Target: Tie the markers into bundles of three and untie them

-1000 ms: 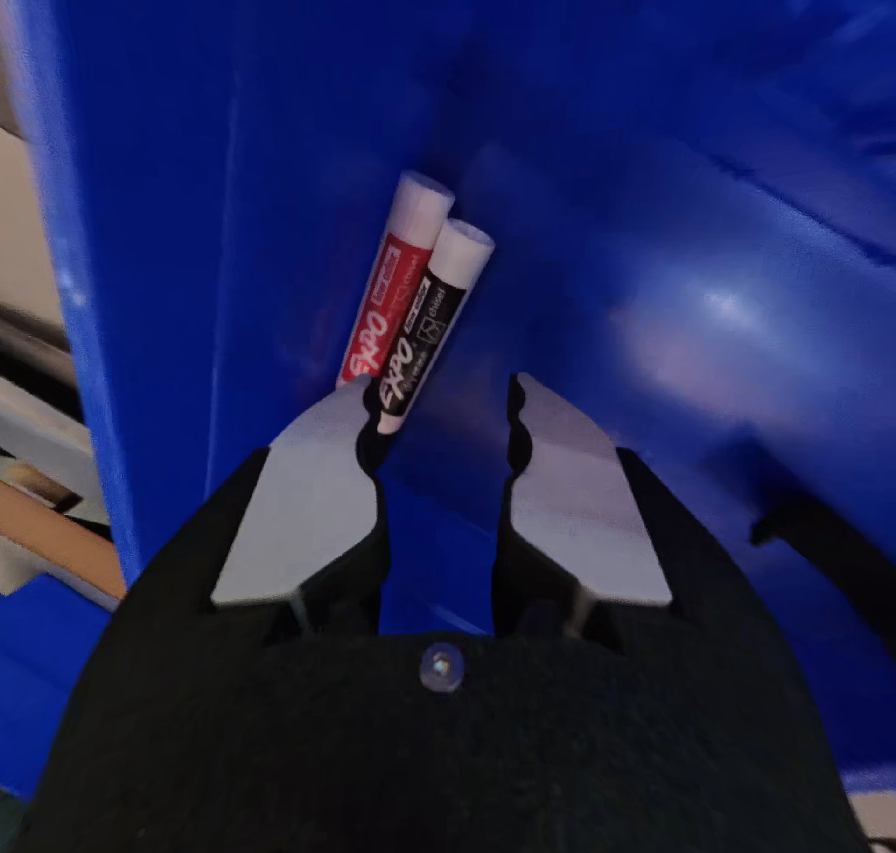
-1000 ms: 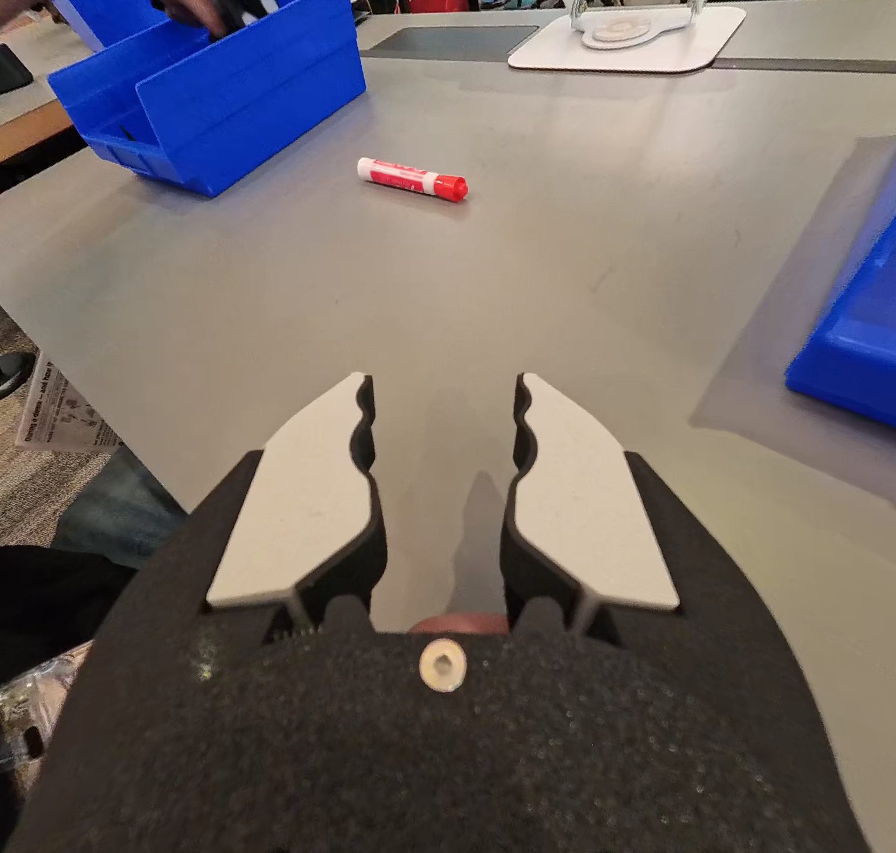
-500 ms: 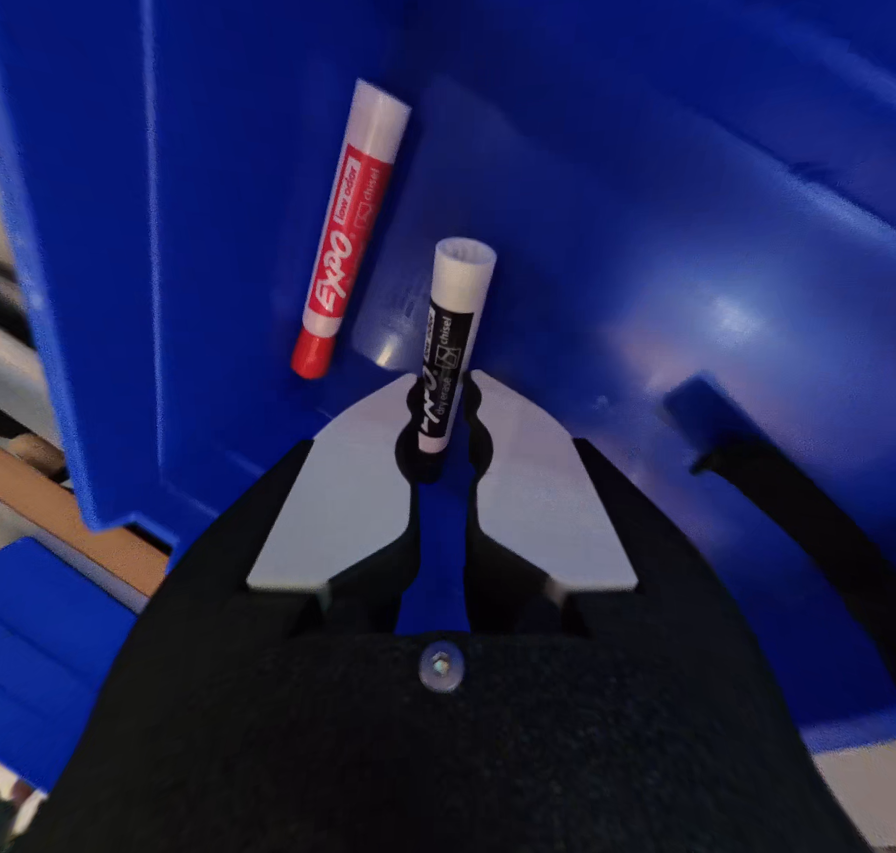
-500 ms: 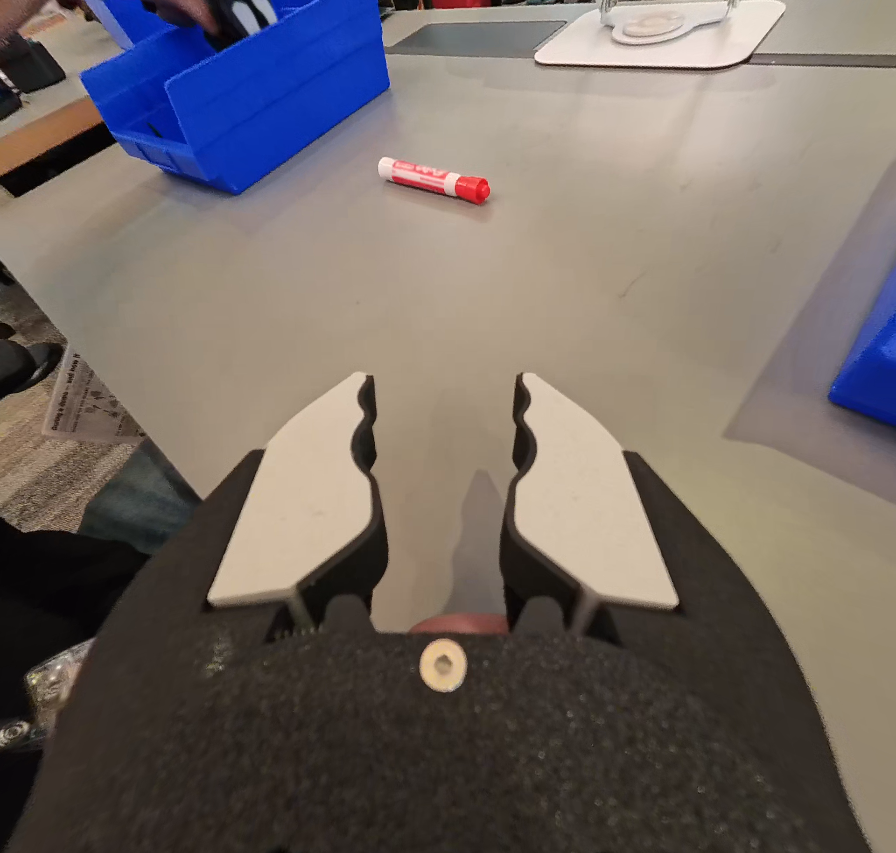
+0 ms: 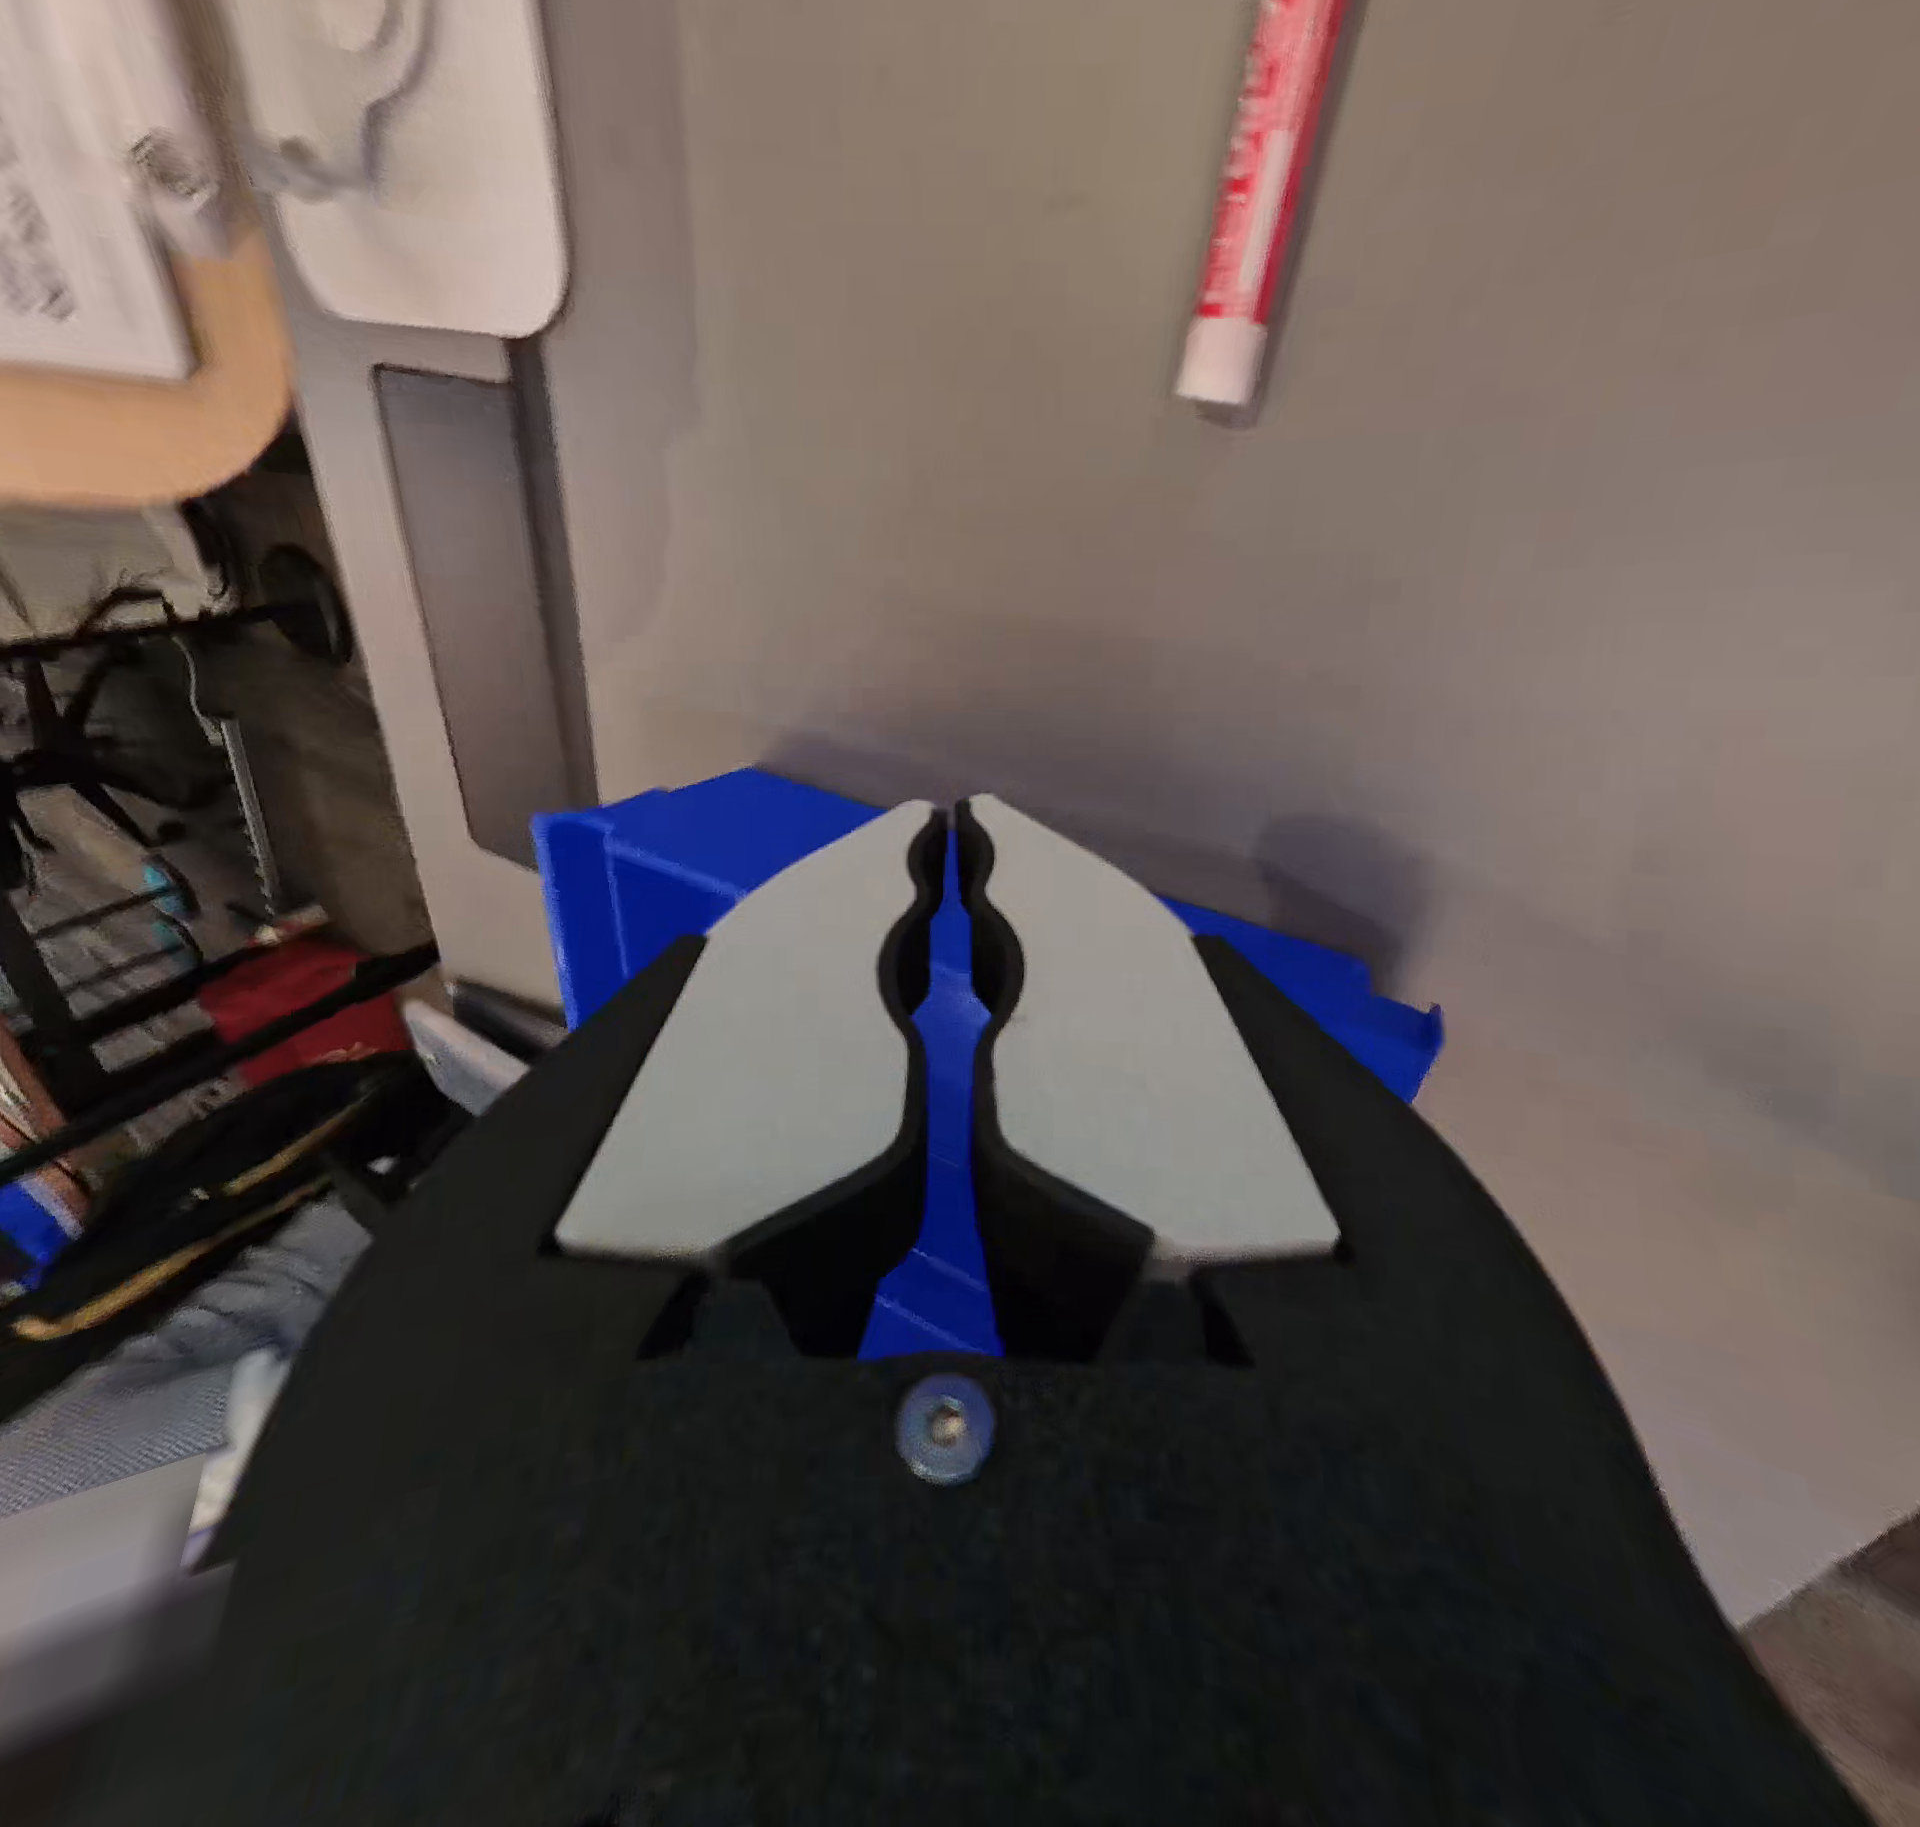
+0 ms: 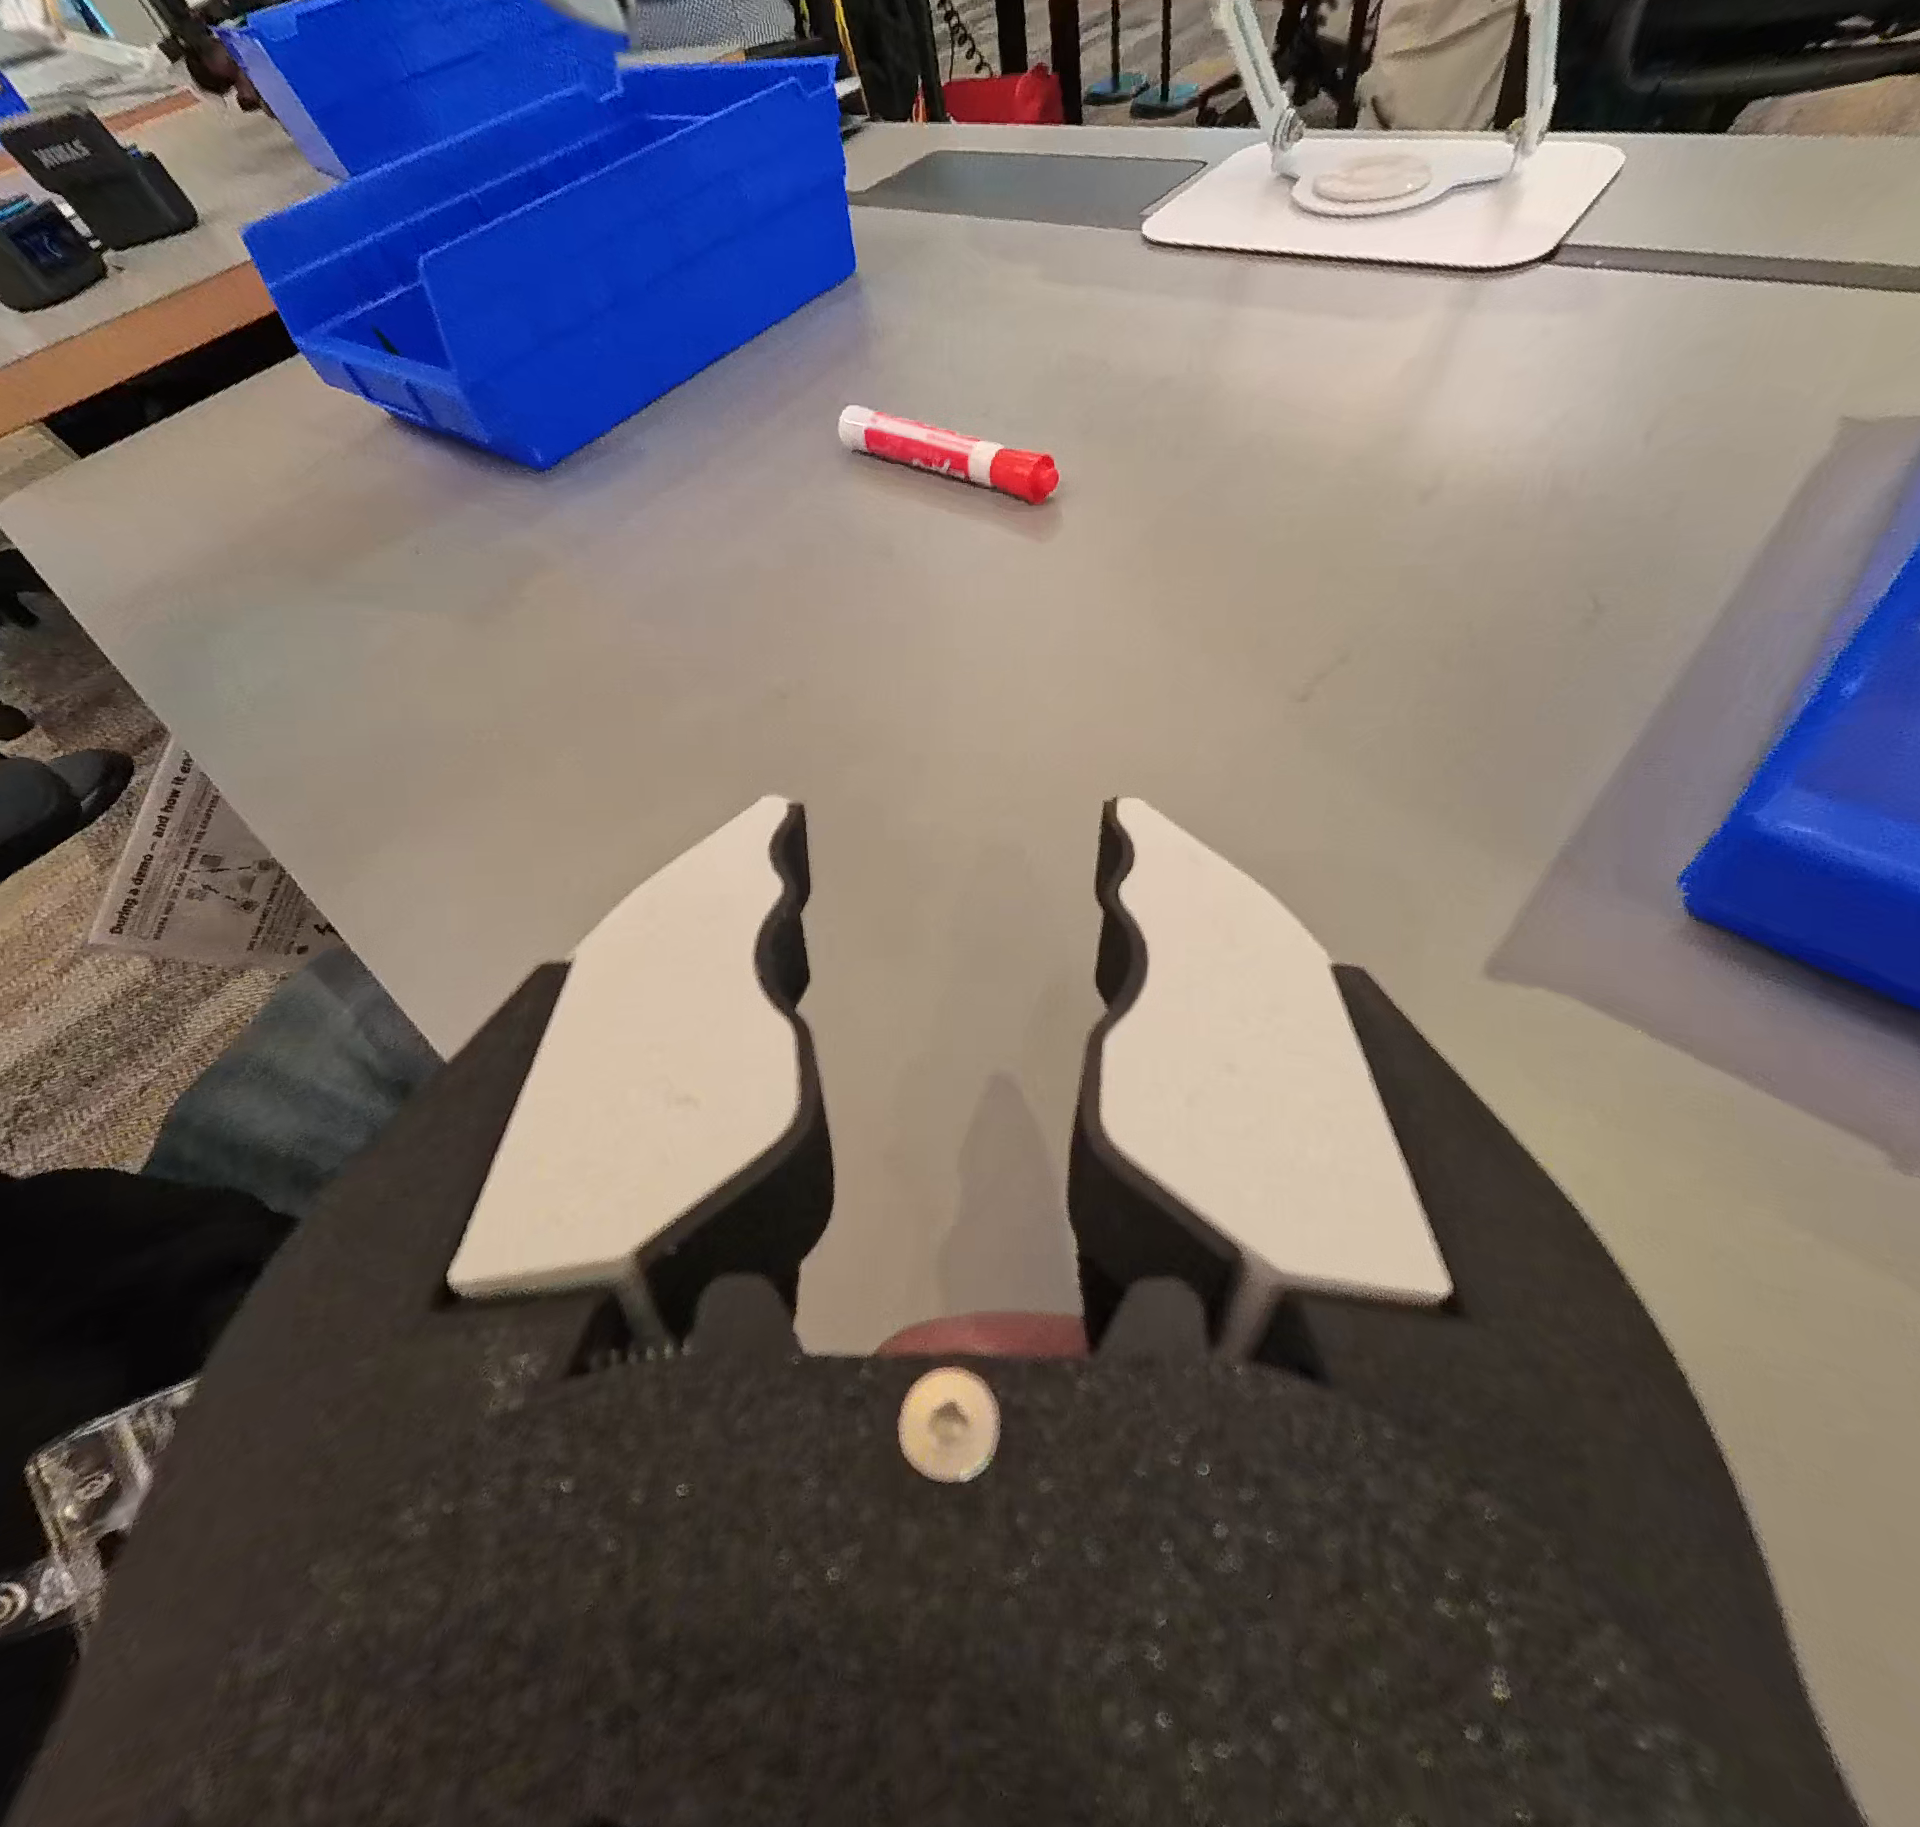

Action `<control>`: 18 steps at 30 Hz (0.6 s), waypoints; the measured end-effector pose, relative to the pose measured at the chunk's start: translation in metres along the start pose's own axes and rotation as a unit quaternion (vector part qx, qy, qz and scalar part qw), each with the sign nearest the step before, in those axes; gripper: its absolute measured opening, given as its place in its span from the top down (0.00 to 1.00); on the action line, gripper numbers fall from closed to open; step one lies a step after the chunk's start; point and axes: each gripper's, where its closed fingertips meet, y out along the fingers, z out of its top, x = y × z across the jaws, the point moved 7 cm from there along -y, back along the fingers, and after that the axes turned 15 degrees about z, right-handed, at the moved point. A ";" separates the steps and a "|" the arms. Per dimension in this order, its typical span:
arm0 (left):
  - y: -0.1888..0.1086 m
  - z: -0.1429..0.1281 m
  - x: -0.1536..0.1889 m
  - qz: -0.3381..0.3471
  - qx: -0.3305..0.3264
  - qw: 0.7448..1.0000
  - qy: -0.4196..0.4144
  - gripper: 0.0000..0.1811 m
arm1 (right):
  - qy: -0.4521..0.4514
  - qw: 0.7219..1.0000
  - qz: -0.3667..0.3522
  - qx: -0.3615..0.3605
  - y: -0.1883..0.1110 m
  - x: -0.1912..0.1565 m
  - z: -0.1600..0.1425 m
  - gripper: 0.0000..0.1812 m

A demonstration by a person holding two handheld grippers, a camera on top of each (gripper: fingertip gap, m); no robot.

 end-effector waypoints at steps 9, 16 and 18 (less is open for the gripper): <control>0.095 -0.147 -0.007 -0.147 -0.156 0.937 -0.277 0.64 | 0.021 1.000 0.008 -0.007 0.002 0.001 -0.010 0.71; 0.145 -0.191 0.013 -0.162 -0.249 0.838 -0.457 0.85 | 0.017 1.000 0.002 -0.009 0.005 -0.001 -0.006 0.71; 0.140 -0.189 0.018 -0.181 -0.268 0.840 -0.436 0.90 | 0.019 1.000 0.003 -0.010 0.007 -0.001 -0.007 0.71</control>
